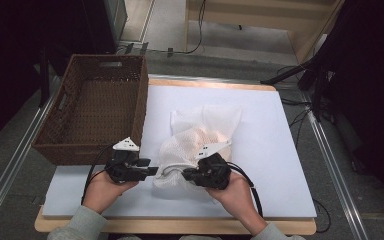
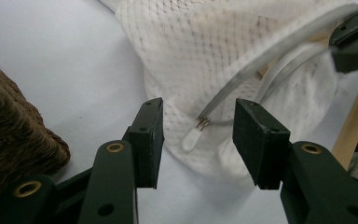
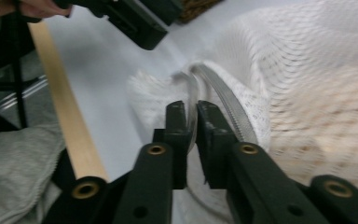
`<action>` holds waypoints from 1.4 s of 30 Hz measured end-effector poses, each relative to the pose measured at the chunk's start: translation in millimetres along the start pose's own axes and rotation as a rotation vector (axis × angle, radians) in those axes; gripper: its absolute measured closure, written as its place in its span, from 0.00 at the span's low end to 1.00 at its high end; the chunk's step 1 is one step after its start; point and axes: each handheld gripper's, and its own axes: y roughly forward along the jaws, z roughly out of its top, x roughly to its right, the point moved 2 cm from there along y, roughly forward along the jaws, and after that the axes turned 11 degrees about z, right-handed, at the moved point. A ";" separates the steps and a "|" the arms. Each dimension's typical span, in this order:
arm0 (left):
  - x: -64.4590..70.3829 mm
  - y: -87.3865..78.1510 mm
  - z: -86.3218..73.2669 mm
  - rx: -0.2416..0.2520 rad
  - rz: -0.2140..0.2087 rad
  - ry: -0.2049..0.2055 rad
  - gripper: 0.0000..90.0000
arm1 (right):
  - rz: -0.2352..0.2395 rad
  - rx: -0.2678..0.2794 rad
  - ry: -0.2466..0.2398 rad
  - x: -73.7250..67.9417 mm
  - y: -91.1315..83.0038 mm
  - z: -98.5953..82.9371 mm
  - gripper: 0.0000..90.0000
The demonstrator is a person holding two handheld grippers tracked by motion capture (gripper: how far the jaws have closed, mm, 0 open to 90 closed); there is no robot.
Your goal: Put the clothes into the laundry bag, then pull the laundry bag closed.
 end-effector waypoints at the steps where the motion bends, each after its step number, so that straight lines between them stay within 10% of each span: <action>1: -0.2 -0.4 -0.3 0.000 0.000 -0.001 0.59 | 0.011 -0.003 -0.001 -1.3 0.3 0.6 0.87; 26: -7.2 -10.7 -8.0 0.008 0.014 -0.047 0.52 | 0.046 -0.002 -0.060 4.3 8.7 38.4 0.74; 42: -10.5 -25.5 -26.3 0.025 0.045 -0.071 0.53 | 0.083 -0.059 -0.092 8.3 50.7 58.4 0.72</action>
